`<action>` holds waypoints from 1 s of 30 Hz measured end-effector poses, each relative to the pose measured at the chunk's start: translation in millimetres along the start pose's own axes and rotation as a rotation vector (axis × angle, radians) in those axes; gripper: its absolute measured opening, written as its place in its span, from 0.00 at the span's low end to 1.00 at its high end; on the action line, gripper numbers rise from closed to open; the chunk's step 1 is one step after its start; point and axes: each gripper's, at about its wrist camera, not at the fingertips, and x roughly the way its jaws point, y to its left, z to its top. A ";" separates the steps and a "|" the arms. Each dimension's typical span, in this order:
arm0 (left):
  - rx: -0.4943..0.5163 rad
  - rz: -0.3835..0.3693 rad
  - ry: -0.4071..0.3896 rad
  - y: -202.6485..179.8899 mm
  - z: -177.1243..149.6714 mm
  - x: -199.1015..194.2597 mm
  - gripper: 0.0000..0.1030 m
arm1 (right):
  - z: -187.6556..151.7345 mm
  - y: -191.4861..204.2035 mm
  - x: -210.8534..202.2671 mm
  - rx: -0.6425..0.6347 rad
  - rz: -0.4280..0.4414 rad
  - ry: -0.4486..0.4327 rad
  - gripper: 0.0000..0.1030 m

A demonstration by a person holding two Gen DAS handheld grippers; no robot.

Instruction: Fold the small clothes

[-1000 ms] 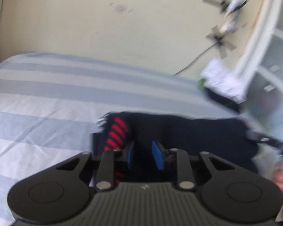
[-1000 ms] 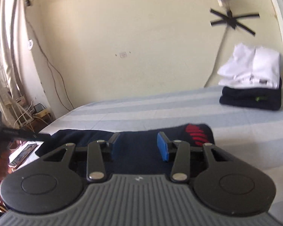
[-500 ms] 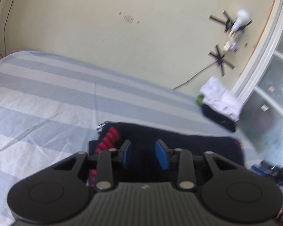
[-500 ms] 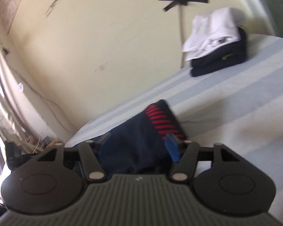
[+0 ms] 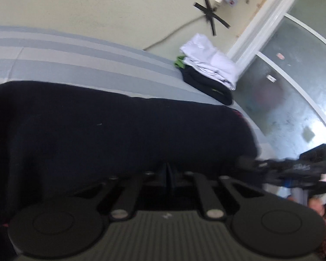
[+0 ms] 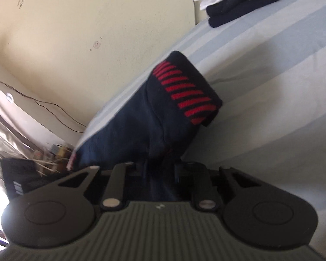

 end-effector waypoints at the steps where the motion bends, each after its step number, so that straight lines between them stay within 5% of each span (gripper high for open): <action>1: -0.022 -0.016 0.008 3.9 0.3 -2.7 0.05 | 3.9 8.6 -2.7 -0.013 0.044 -0.008 0.23; 5: -0.044 -0.058 0.004 14.3 -4.4 -24.5 0.06 | 20.9 78.0 -3.4 -0.212 0.164 -0.008 0.23; 8: -0.034 -0.048 -0.092 25.9 -14.1 -68.6 0.18 | 24.0 133.2 25.7 -0.377 0.206 0.049 0.23; 12: -0.115 0.062 -0.279 53.8 -31.3 -151.3 0.40 | 7.2 189.5 89.9 -0.529 0.266 0.202 0.19; 18: -0.226 0.223 -0.409 75.8 -54.2 -220.4 0.48 | -60.6 224.0 197.7 -0.672 0.256 0.421 0.18; 21: -0.197 0.203 -0.426 70.7 -50.5 -216.2 0.57 | -77.1 236.0 198.7 -0.773 0.282 0.394 0.24; 23: -0.164 0.170 -0.417 69.8 -44.2 -209.9 0.58 | -68.9 238.4 191.7 -0.769 0.341 0.410 0.42; 26: -0.115 0.123 -0.400 63.1 -32.5 -195.7 0.60 | -45.8 230.2 160.3 -0.728 0.402 0.376 0.42; 30: -0.075 0.126 -0.368 52.2 -20.2 -173.9 0.65 | -3.9 225.4 112.7 -0.711 0.383 0.199 0.42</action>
